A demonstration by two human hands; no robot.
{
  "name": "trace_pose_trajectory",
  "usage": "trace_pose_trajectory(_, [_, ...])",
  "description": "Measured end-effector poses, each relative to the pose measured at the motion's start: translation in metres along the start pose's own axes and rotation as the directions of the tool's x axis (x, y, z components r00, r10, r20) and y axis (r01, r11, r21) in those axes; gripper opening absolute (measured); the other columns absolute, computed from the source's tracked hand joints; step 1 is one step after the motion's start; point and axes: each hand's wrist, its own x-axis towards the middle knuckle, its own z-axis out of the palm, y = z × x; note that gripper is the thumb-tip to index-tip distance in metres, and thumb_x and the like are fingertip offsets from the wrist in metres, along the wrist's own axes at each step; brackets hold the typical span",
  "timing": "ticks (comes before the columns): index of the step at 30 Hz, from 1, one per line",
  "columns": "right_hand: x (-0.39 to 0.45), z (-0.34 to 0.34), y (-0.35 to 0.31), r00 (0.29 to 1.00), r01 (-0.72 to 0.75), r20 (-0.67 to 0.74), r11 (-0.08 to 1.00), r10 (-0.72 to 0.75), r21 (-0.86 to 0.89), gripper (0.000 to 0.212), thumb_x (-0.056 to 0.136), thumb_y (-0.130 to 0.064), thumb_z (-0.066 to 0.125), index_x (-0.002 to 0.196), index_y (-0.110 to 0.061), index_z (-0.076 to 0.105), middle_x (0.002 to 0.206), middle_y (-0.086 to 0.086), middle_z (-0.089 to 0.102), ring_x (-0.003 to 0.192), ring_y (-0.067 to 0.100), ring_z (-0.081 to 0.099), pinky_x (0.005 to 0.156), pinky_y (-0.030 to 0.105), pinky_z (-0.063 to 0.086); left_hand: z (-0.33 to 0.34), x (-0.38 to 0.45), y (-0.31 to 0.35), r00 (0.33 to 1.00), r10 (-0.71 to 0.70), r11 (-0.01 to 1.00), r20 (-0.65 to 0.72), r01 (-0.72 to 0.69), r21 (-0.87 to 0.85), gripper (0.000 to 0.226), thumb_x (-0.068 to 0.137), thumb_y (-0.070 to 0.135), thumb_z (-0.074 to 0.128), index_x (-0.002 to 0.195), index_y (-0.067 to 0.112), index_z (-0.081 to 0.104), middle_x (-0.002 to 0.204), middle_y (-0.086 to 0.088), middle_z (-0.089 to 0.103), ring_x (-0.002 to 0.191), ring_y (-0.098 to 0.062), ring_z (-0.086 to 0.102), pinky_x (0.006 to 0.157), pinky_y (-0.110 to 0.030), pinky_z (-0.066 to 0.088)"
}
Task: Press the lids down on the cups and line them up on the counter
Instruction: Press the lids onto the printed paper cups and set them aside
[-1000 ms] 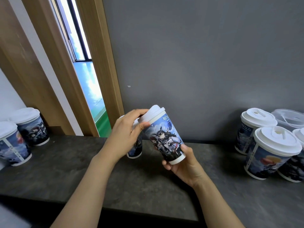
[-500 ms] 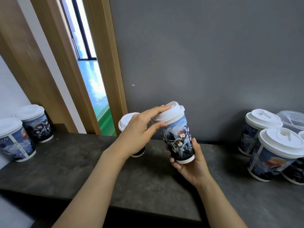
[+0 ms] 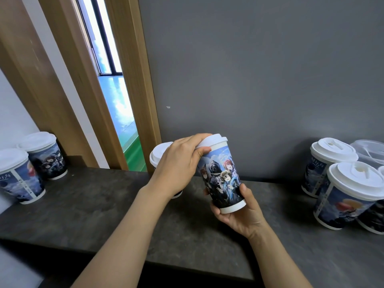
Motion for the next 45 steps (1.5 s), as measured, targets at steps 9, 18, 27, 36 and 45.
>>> trace_pose_trajectory(9, [-0.001, -0.004, -0.001, 0.999, 0.007, 0.037, 0.994, -0.011, 0.110, 0.064, 0.064, -0.049, 0.088, 0.112, -0.010, 0.073, 0.101, 0.021, 0.069, 0.055, 0.023, 0.058, 0.047, 0.024, 0.029, 0.005, -0.007, -0.005, 0.999, 0.017, 0.981, 0.035, -0.010, -0.193, 0.044, 0.096, 0.045, 0.040, 0.139, 0.033, 0.047, 0.134, 0.010, 0.055, 0.119, -0.003, 0.049, 0.090, -0.020, 0.047])
trace_pose_trajectory(18, [0.001, -0.008, -0.002, 0.955, -0.120, 0.296, 0.887, -0.019, 0.445, 0.087, 0.089, -0.030, 0.073, 0.145, -0.011, 0.008, 0.118, 0.041, 0.055, 0.074, 0.042, 0.064, 0.059, 0.042, 0.060, 0.007, -0.012, -0.015, 0.994, 0.037, 0.998, -0.101, -0.042, -0.051, 0.023, 0.099, 0.018, 0.050, 0.121, 0.018, 0.059, 0.112, 0.013, 0.059, 0.101, 0.006, 0.046, 0.081, 0.005, 0.033])
trace_pose_trajectory(27, [0.007, -0.008, 0.006, 0.980, 0.107, -0.146, 0.976, -0.136, -0.188, 0.080, 0.062, -0.038, 0.091, 0.126, -0.006, 0.056, 0.106, 0.021, 0.065, 0.081, 0.033, 0.067, 0.048, 0.032, 0.049, 0.005, -0.016, -0.004, 0.976, 0.106, 0.953, -0.192, -0.045, 0.298, 0.025, 0.093, 0.028, 0.060, 0.112, 0.013, 0.065, 0.102, -0.003, 0.068, 0.094, -0.022, 0.062, 0.075, -0.025, 0.040])
trace_pose_trajectory(36, [0.007, -0.010, 0.003, 0.992, 0.070, -0.100, 0.995, -0.078, -0.076, 0.066, 0.069, -0.052, 0.082, 0.118, -0.009, 0.068, 0.104, 0.016, 0.068, 0.077, 0.026, 0.068, 0.044, 0.027, 0.047, 0.005, -0.013, -0.013, 0.994, 0.011, 0.993, -0.113, -0.024, -0.113, 0.037, 0.094, 0.026, 0.060, 0.130, 0.024, 0.059, 0.127, 0.007, 0.063, 0.116, -0.002, 0.050, 0.089, -0.002, 0.038])
trace_pose_trajectory(45, [0.007, -0.015, -0.002, 0.992, -0.037, 0.120, 0.996, 0.027, 0.077, 0.064, 0.082, -0.062, 0.061, 0.125, -0.015, 0.068, 0.113, 0.011, 0.070, 0.086, 0.020, 0.066, 0.054, 0.025, 0.034, 0.010, -0.016, -0.016, 0.979, 0.040, 0.985, -0.201, -0.072, -0.156, 0.035, 0.092, 0.038, 0.050, 0.118, 0.017, 0.062, 0.111, 0.013, 0.060, 0.102, 0.015, 0.050, 0.084, 0.003, 0.035])
